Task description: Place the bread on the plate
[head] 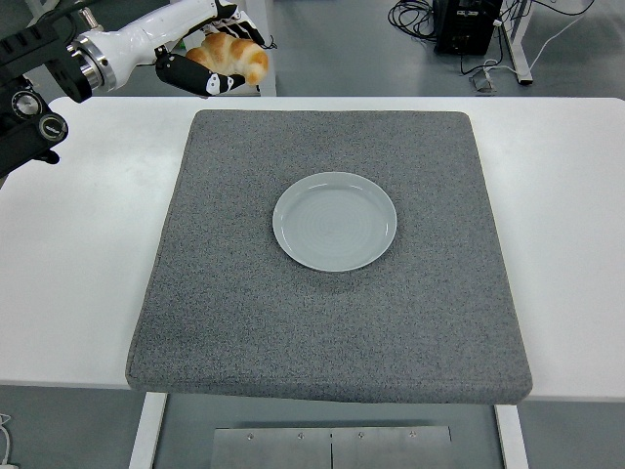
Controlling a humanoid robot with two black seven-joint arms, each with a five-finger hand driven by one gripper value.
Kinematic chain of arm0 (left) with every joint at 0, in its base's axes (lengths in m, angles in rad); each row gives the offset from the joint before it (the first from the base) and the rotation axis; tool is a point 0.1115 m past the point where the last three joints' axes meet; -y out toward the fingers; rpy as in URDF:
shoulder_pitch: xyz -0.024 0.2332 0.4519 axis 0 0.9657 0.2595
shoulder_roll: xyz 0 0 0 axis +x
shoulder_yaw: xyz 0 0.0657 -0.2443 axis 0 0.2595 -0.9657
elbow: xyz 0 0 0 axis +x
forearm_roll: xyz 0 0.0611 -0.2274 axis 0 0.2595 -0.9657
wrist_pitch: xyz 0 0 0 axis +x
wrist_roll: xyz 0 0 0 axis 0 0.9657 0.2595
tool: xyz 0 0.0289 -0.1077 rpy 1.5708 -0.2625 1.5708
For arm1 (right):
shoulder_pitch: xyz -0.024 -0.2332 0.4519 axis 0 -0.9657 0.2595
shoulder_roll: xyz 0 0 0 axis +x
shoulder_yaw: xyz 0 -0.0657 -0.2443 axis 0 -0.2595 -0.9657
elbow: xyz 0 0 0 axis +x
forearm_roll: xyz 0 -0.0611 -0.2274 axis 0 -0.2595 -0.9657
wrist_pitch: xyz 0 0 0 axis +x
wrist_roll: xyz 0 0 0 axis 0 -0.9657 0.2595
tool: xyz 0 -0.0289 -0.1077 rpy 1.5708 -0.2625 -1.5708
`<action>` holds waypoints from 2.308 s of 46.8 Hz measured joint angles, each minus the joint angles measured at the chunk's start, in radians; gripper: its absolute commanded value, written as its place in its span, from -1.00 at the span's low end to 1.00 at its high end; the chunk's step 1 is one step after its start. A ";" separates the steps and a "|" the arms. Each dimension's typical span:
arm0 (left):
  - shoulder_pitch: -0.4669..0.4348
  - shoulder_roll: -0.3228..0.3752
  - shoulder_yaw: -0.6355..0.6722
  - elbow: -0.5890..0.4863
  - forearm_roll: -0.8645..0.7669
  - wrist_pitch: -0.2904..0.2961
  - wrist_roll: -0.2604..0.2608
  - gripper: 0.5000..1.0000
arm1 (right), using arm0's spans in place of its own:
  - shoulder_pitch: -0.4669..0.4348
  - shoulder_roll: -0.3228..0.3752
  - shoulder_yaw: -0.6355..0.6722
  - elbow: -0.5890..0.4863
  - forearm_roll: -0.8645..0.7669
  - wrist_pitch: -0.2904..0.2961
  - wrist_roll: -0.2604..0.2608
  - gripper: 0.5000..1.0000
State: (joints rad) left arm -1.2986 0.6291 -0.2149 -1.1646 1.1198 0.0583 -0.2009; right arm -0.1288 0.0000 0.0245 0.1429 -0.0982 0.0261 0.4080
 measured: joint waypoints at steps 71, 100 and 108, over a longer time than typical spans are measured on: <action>-0.069 -0.463 0.288 0.240 0.054 0.041 -0.001 -1.00 | 0.000 0.000 0.000 0.000 0.000 0.000 0.000 1.00; 0.073 -0.495 0.356 0.273 0.055 0.127 -0.013 -1.00 | 0.000 0.000 0.000 0.000 0.000 0.000 0.000 1.00; 0.105 -0.505 0.356 0.273 0.066 0.138 -0.013 -1.00 | 0.000 0.000 0.000 0.000 0.000 0.000 0.000 1.00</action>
State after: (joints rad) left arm -1.1931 0.1245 0.1414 -0.8911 1.1858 0.1966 -0.2135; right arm -0.1287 0.0000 0.0245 0.1429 -0.0982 0.0261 0.4080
